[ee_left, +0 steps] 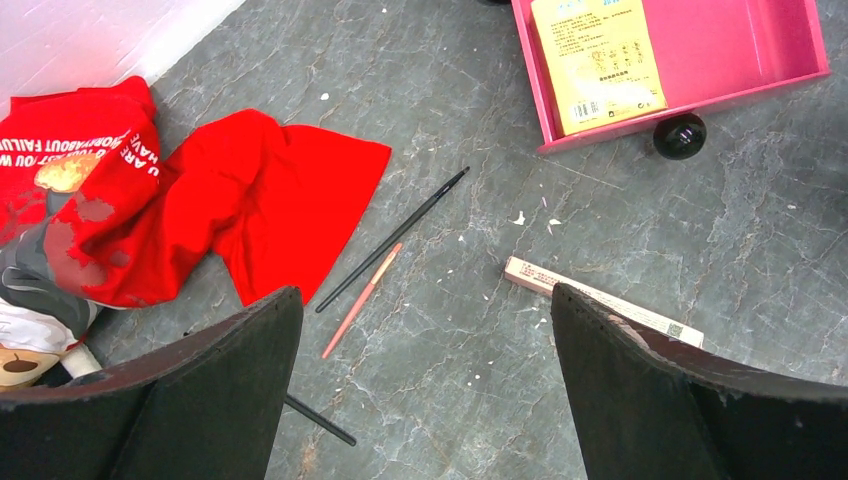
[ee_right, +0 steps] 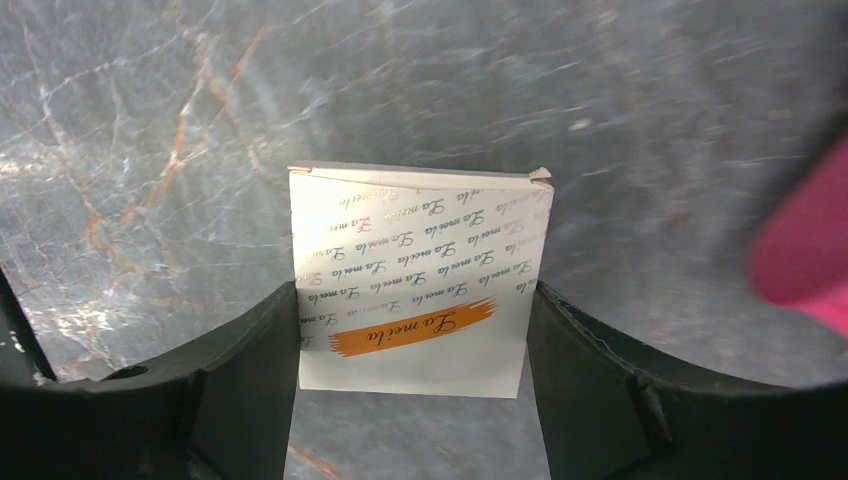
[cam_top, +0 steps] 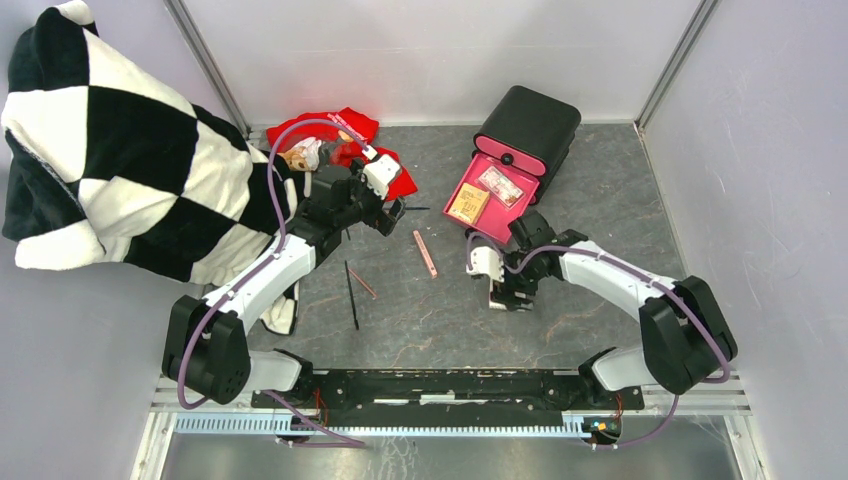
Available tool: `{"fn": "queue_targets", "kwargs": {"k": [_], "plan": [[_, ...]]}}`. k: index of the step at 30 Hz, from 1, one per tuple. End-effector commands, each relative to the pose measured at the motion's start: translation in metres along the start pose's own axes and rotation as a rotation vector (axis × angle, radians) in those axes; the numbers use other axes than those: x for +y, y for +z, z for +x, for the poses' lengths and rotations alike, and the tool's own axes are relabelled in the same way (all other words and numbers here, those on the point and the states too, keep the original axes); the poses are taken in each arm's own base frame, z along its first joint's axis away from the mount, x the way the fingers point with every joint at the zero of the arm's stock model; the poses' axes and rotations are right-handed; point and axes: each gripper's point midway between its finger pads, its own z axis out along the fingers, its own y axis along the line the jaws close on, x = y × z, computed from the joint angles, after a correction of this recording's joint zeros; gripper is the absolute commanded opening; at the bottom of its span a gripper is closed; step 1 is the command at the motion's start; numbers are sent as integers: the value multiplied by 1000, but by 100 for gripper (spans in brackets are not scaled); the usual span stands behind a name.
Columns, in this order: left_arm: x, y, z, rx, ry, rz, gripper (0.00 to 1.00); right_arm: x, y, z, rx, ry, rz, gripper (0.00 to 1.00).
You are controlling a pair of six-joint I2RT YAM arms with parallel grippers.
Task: Organize the makeup
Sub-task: Pick up the makeup from the center of the board.
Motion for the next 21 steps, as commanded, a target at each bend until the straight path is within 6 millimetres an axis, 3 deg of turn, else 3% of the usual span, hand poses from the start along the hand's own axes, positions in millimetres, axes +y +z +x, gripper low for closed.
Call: {"fn": "queue_targets", "kwargs": {"k": [1,6,10,16,21], "plan": [[8,-7,-22,-66,7,-31,100,-42,-41,-42,-34,-126,124,49],[14,-10,-28,-81,-1,-61,100,-84,-75,-69,7,-209,228,49],[21,-13,-33,-88,-20,-102,100,-124,-88,-85,55,-196,312,50],[33,-20,-39,-101,-38,-156,100,-168,-82,-94,79,-55,427,49],[37,-23,-40,-107,-44,-171,100,-181,-75,-84,110,44,488,48]]}}
